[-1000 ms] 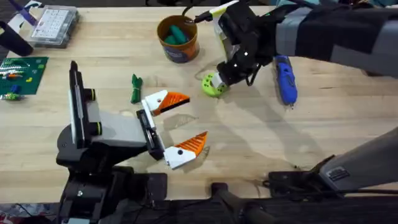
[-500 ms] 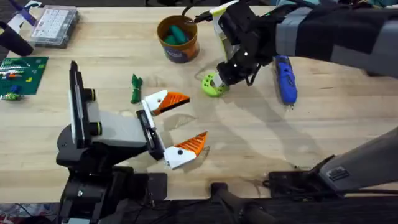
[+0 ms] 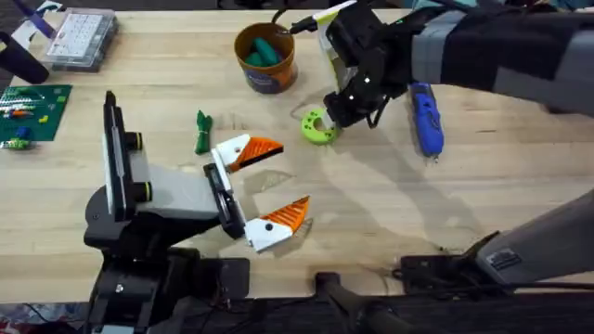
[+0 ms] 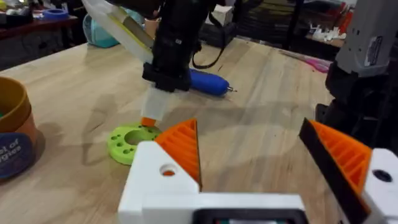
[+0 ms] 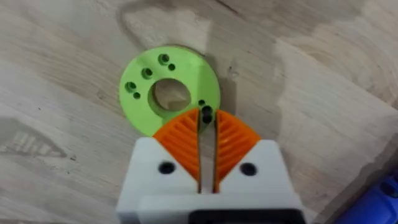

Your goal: Pick up the gripper from the table and insert it into the empty holder that is missing its gripper. Then pick up a screw, insert it into the mounting hole, and use the screwdriver to tighten it. Finally, clean up the table by picking up the vegetable and placing it into the bucket.

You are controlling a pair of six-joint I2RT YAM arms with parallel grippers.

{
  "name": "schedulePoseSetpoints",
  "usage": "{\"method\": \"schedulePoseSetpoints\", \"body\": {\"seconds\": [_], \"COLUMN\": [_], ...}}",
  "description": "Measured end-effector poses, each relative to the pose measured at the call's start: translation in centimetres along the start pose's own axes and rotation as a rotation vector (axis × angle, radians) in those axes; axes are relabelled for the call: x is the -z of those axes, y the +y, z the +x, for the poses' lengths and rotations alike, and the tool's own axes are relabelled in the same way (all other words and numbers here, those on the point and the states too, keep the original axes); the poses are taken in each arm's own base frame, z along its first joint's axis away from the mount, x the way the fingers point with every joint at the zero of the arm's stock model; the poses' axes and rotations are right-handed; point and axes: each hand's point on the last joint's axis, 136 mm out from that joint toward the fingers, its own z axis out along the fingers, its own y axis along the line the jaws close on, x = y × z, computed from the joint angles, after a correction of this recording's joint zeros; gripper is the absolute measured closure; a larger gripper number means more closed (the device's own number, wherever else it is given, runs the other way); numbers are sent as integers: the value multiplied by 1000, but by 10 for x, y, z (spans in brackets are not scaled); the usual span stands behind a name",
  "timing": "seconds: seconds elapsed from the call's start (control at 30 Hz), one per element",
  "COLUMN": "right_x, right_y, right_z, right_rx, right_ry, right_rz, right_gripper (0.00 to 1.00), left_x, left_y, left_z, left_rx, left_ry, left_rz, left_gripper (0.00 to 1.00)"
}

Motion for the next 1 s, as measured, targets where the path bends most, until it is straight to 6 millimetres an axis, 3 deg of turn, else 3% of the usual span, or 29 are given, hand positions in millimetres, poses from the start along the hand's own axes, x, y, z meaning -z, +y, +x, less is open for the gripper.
{"method": "schedulePoseSetpoints", "body": {"seconds": [0.17, 1.0], "right_x": [0, 5], "right_y": [0, 0], "right_z": [0, -3], "right_rx": [1, 0], "right_ry": [0, -17], "right_rz": [0, -2], "right_gripper": [991, 994], "left_x": [0, 0], "left_y": [0, 0], "left_z": [0, 0], "left_rx": [0, 0], "left_ry": [0, 0], "left_rz": [0, 0], "left_gripper": [14, 14]}}
